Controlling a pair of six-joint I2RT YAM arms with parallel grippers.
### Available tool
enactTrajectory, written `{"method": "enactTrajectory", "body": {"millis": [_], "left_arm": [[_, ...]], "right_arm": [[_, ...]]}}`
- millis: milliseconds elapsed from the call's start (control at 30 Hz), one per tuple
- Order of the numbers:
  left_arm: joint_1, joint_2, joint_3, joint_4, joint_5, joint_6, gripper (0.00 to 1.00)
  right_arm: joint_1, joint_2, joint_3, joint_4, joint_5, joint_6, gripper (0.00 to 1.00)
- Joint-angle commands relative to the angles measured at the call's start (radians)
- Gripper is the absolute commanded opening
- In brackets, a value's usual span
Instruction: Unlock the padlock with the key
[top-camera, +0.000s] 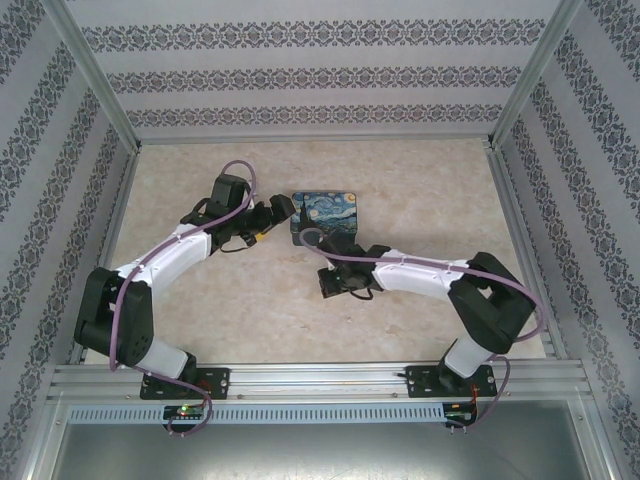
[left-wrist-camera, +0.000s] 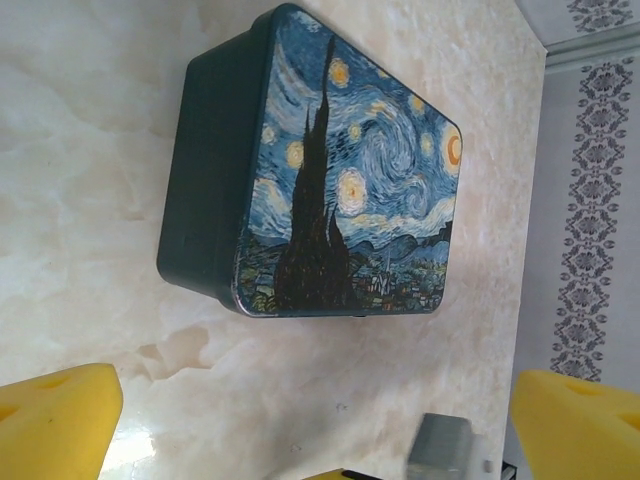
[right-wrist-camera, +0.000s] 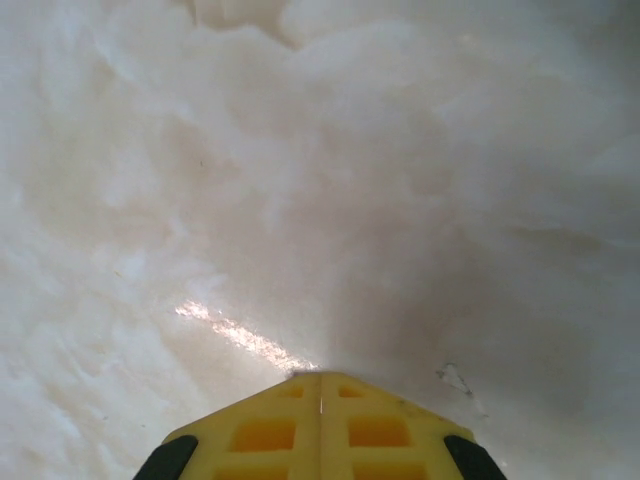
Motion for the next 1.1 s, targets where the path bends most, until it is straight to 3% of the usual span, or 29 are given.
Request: {"method": "enactTrajectory", "body": {"millis": [0, 367, 633, 800, 833, 967, 1067], "left_arm": [[-0.003, -0.002, -0.021, 0.063, 0.009, -0.069, 1.0], [-0.002, -0.013, -0.045, 0.068, 0.008, -0.082, 1.0], [-0.003, 0.003, -0.039, 0.056, 0.018, -0.071, 1.0], [-0.002, 0.0, -0.037, 0.052, 0.018, -0.065, 1.0], [-0.003, 0.003, -0.036, 0.053, 0.018, -0.065, 1.0], [-0.003, 0.013, -0.034, 0.06, 0.024, -0.068, 1.0], [-0.002, 0.016, -0.033, 0.063, 0.027, -0.071, 1.0]], "right_arm": [[-0.019, -0.063, -0.028, 0.029, -0.034, 0.057, 0.0], [-0.039, -0.079, -0.047, 0.032, -0.058, 0.077, 0.0], [-0.014, 0.111, -0.027, 0.078, -0.046, 0.088, 0.0], [-0.001, 0.101, -0.016, 0.074, -0.029, 0.087, 0.0], [-0.003, 0.094, -0.014, 0.068, -0.026, 0.085, 0.01], [-0.005, 0.047, -0.023, 0.049, -0.015, 0.08, 0.35], [-0.006, -0.008, -0.039, 0.03, 0.002, 0.087, 0.45]]}}
